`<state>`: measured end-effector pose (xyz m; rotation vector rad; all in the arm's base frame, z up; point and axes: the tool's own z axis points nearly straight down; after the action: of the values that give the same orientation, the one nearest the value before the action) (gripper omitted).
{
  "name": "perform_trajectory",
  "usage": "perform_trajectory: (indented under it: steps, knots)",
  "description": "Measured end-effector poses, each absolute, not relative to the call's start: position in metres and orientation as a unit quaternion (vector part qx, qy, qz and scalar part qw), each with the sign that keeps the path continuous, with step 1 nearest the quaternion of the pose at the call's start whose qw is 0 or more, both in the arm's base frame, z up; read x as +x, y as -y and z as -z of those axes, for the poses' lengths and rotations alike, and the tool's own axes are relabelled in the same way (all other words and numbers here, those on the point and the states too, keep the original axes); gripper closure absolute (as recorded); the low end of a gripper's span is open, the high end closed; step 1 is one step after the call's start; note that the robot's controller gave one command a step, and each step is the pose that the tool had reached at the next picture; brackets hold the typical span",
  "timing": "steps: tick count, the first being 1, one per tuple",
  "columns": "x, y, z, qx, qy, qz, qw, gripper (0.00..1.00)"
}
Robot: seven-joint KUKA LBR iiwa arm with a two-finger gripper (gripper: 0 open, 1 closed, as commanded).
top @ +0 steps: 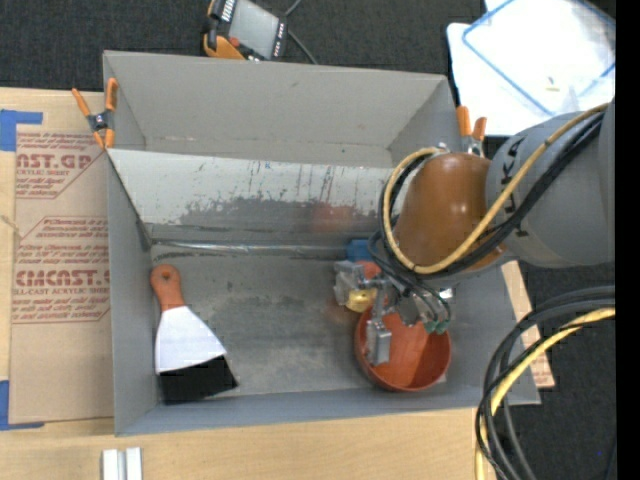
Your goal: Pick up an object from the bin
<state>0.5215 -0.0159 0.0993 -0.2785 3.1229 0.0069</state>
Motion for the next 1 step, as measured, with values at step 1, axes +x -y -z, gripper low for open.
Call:
perform_trajectory:
  steps: [1]
  knots:
    - [0.5171, 0.0062, -0.0705, -0.083, -0.997, -0.003, 0.003, 0.0]
